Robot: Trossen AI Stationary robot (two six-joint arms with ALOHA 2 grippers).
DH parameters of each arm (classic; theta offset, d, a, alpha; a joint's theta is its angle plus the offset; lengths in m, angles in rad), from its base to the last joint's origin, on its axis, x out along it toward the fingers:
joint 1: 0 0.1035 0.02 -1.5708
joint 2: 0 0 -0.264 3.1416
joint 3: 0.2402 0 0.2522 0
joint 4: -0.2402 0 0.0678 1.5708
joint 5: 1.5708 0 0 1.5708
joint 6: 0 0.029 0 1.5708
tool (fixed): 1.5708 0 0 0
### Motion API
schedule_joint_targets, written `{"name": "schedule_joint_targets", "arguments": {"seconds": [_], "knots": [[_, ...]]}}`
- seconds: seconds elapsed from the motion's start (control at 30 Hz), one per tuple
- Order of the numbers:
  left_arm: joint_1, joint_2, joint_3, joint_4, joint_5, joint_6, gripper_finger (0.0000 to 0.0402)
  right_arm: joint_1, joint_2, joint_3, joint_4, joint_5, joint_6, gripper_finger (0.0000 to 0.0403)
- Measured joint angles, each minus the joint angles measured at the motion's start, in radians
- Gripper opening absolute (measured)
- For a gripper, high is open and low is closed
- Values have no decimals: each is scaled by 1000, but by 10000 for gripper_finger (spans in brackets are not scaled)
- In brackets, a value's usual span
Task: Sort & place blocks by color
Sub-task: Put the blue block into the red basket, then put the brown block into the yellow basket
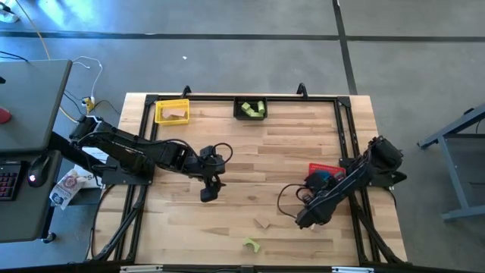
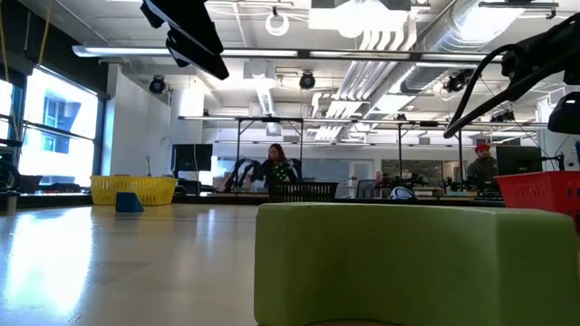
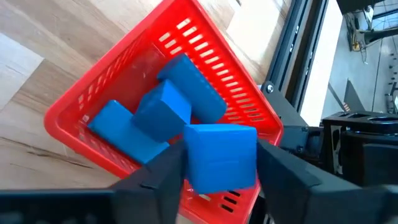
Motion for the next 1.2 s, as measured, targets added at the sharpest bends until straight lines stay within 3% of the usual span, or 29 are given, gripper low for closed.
{"name": "schedule_joint_targets", "arguments": {"seconds": [0.17, 0.53, 0.8, 1.03, 1.2], "knots": [[0, 0, 0, 0, 0, 0, 227, 0, 0, 2, -1, 0, -3, 231], [0, 0, 0, 0, 0, 0, 227, 56, 0, 168, -1, 26, -81, 239], [0, 0, 0, 0, 0, 0, 227, 138, 0, 318, 46, -122, -174, 239], [0, 0, 0, 0, 0, -10, 227, 156, 0, 275, 275, -200, -303, 240], [0, 0, 0, 0, 0, -11, 227, 155, 0, 242, 305, -217, -312, 240]]}}
